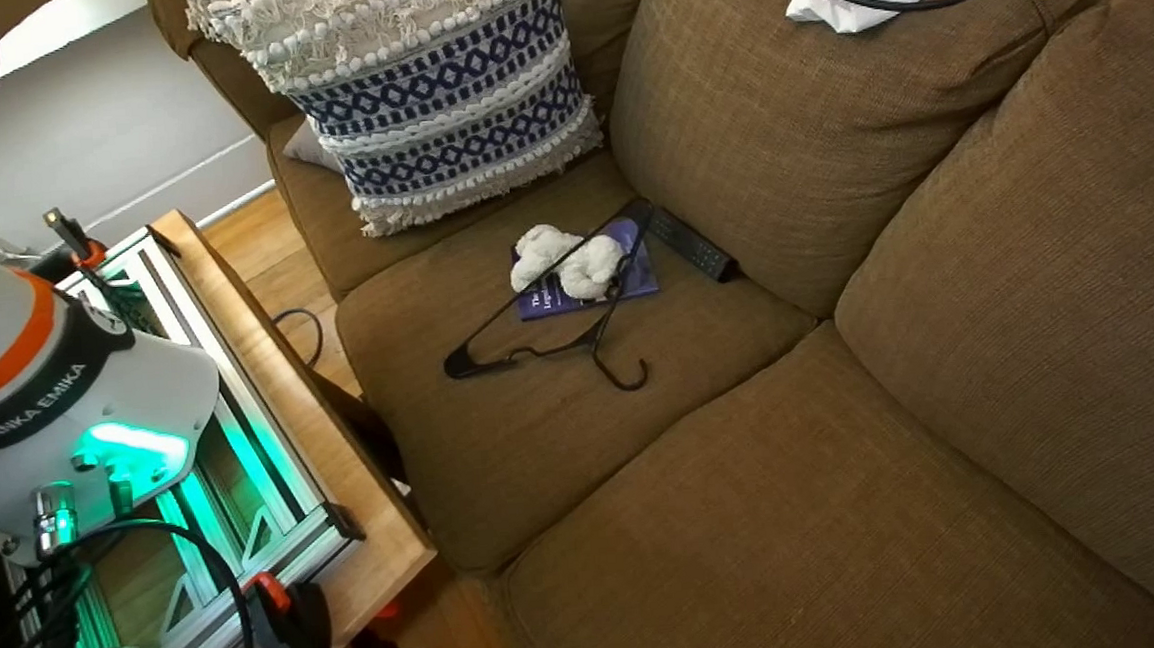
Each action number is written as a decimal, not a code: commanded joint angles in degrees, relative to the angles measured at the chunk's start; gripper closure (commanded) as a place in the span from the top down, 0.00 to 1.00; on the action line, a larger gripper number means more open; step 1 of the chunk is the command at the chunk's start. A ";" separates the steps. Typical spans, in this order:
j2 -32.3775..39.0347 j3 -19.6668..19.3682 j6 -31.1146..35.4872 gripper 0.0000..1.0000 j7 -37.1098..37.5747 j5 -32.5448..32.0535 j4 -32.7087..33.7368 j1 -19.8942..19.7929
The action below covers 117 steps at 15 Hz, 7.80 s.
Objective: Put the white towel on the seat of the chair
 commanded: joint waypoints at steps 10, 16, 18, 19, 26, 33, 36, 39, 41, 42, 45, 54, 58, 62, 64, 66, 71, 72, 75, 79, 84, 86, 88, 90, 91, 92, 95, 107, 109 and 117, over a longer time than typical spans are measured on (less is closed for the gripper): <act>15.27 1.72 -2.14 0.98 14.73 -1.60 17.02 3.04; 16.33 2.67 -10.46 0.51 14.48 -0.84 19.86 2.48; 16.45 2.31 -11.97 0.36 14.85 -1.09 20.43 2.67; 16.38 1.90 -12.49 0.27 15.23 -1.41 20.49 2.79; 13.32 -0.79 -14.14 0.02 16.09 -2.81 17.23 2.90; -2.89 -2.61 -11.94 0.02 12.74 -5.67 0.42 5.10; -10.02 -6.20 -12.92 0.02 20.57 -9.43 -6.87 8.40; -16.61 -8.94 -14.63 0.02 30.30 -13.49 -14.38 11.41; -20.89 -10.25 -15.99 0.02 36.36 -14.99 -19.76 12.99; -23.10 -10.72 -16.66 0.02 39.40 -15.39 -22.63 13.57; -29.25 -11.63 -18.05 0.02 47.48 -14.78 -31.18 14.65; -29.70 -11.40 -18.20 0.02 50.27 -15.78 -32.81 14.66; -31.75 -13.03 -18.31 0.02 54.13 -19.77 -40.39 14.66; -33.44 -15.90 -16.07 0.02 60.30 -19.02 -50.16 13.57; -33.12 -17.60 -11.26 0.02 63.59 -18.73 -54.35 12.84; -32.37 -19.48 -4.66 0.02 65.55 -19.06 -57.99 11.76; -26.93 -23.47 6.62 0.02 69.01 -19.20 -60.59 9.64; -26.09 -24.33 7.95 0.02 70.10 -19.40 -60.33 9.48; -24.02 -26.79 10.02 0.02 73.04 -19.81 -59.50 9.36; -20.58 -28.06 12.92 0.02 79.46 -17.33 -55.68 9.18; -15.08 -26.26 11.29 0.02 83.86 -14.70 -45.00 7.57; -12.32 -25.29 10.54 0.02 84.82 -13.84 -39.37 7.19; -10.15 -23.74 9.76 0.02 85.12 -11.90 -34.24 6.11; -7.92 -22.22 8.86 0.02 85.46 -10.12 -29.47 5.60; -7.09 -21.66 8.58 0.02 85.61 -9.58 -27.68 5.58; -6.03 -21.11 8.33 0.02 85.87 -9.39 -25.99 5.81; -3.13 -18.29 6.58 0.02 86.05 -7.63 -22.91 5.75; -1.31 -13.74 3.87 0.02 84.73 -2.72 -24.21 6.82; -1.15 -14.08 4.38 0.02 88.35 -1.87 -24.36 7.70; 0.12 -17.93 0.17 0.02 107.64 -6.34 -29.88 14.18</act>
